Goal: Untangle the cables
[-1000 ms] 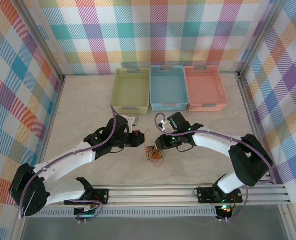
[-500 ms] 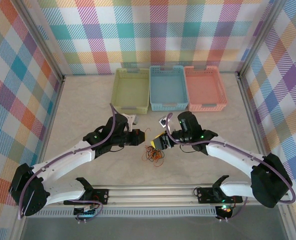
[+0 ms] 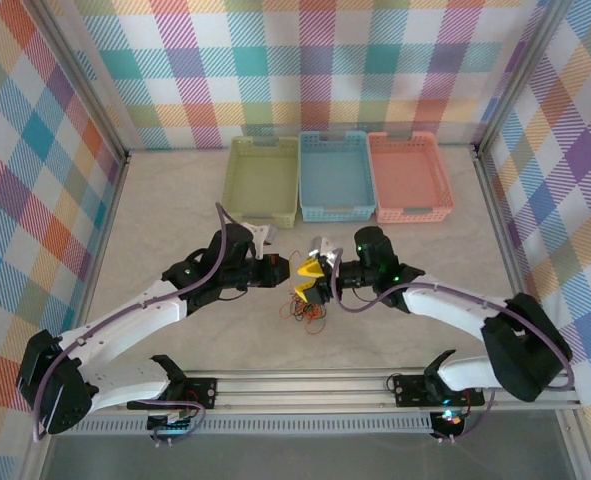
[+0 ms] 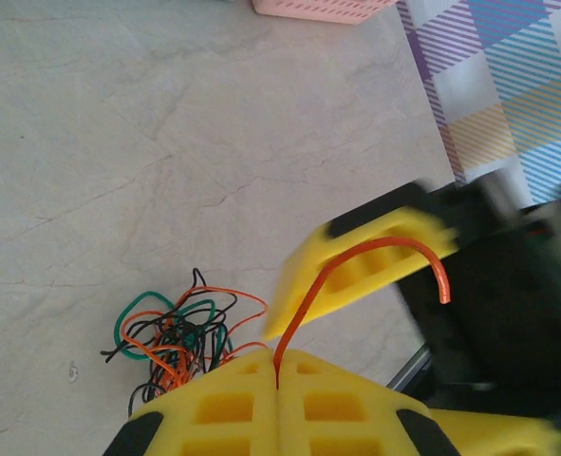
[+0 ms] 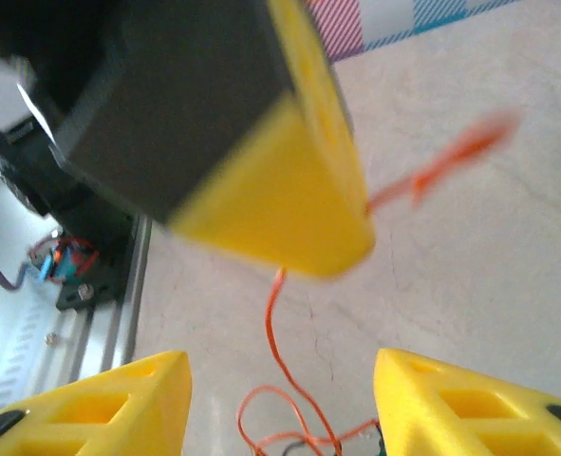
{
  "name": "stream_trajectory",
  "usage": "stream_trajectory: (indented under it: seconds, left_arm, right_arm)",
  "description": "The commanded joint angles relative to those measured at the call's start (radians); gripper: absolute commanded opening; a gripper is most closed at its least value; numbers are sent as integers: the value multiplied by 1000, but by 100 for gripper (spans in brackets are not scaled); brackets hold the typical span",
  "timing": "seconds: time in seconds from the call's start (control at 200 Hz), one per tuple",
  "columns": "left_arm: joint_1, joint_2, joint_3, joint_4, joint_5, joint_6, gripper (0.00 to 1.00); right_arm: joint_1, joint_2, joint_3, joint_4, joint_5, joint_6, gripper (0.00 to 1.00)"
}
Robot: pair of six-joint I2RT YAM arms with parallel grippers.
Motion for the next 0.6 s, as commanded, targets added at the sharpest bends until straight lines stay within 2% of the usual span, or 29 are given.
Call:
stream_trajectory:
  seconds: [0.0, 0.1, 0.225, 0.335, 0.595]
  left_arm:
    - [-10, -15, 11, 22, 16, -20, 0]
    - [-10, -12, 8, 29, 23, -22, 0]
    - [-10, -4, 27, 13, 21, -6, 0]
    - [-10, 6, 25, 23, 28, -8, 0]
    - [-10, 1, 32, 41, 53, -23, 0]
  right_arm:
    - [1, 43, -34, 234, -55, -73, 53]
    - [16, 97, -38, 251, -54, -89, 52]
    - [43, 160, -62, 372, -67, -113, 51]
    - [64, 165, -61, 345, -68, -164, 51]
    - [79, 207, -42, 351, -65, -160, 50]
